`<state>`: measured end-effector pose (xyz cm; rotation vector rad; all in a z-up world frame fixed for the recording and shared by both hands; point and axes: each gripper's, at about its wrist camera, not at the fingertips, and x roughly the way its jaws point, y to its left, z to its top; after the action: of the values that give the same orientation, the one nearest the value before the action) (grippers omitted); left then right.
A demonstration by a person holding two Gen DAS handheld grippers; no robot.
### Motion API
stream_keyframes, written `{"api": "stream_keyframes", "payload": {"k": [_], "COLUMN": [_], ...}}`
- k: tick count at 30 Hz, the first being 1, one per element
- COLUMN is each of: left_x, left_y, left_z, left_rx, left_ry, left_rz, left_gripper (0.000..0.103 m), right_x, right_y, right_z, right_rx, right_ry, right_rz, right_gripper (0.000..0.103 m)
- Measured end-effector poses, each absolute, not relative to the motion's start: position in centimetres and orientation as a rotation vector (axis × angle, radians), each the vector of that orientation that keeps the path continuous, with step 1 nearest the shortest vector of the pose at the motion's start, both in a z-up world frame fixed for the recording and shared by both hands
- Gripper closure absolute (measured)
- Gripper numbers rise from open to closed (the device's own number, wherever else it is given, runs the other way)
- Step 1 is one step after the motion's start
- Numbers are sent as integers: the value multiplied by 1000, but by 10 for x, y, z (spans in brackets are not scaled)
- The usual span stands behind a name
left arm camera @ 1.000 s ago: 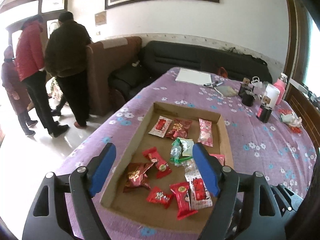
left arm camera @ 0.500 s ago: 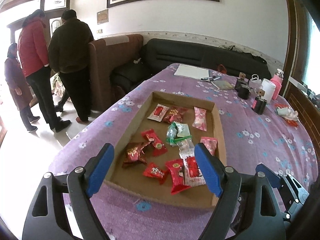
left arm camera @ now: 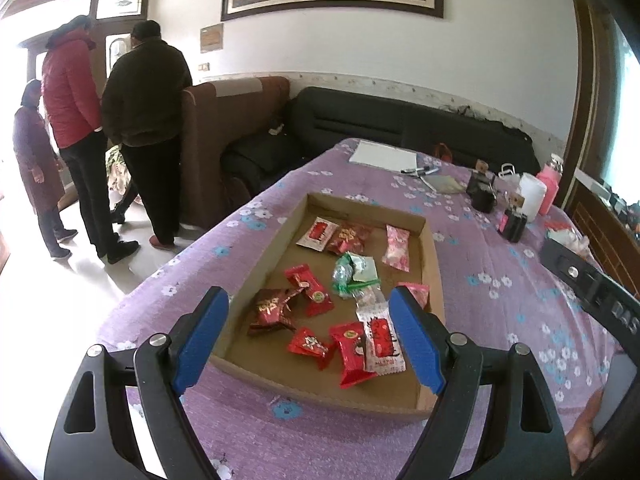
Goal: Organize snacks
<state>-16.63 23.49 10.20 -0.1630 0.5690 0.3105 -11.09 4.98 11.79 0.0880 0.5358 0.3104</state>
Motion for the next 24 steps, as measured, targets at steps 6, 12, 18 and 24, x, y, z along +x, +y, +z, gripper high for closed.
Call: {"api": "stream_keyframes", "payload": {"k": [6, 12, 18, 24], "left_x": [-166, -165, -162, -153], "left_y": [239, 242, 249, 256], "left_z": [94, 88, 81, 67], "left_rx": [-185, -193, -212, -214], "left_ry": [579, 595, 611, 661], "left_rz": [304, 309, 311, 318], "left_gripper": [20, 20, 20, 20], "right_x": [-128, -136, -144, -146], "right_y": [71, 96, 111, 124], "right_z": [86, 65, 57, 50], "right_rx": [18, -36, -99, -135], "right_ry": [537, 564, 554, 563], "right_rz": [304, 336, 336, 339], "right_gripper": [18, 18, 18, 18]}}
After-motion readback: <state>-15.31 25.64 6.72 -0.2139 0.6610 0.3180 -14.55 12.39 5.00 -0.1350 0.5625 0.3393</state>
